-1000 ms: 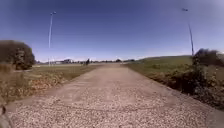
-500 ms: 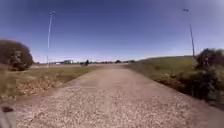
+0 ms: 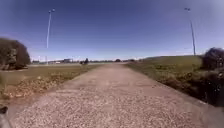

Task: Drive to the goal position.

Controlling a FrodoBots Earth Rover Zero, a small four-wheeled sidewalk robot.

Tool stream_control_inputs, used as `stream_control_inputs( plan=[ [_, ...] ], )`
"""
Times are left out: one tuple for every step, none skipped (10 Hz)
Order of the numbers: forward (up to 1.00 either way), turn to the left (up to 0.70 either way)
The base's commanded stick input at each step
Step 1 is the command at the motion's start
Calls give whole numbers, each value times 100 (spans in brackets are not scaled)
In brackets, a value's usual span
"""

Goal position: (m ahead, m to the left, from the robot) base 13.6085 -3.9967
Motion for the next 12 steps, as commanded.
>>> stream_control_inputs(
  plan=[
    [100,0],
    [100,0],
    [100,0],
    [100,0],
    [100,0],
    [100,0],
    [100,0],
    [100,0],
    [100,0],
    [100,0],
    [100,0],
    [100,0]
  ],
)
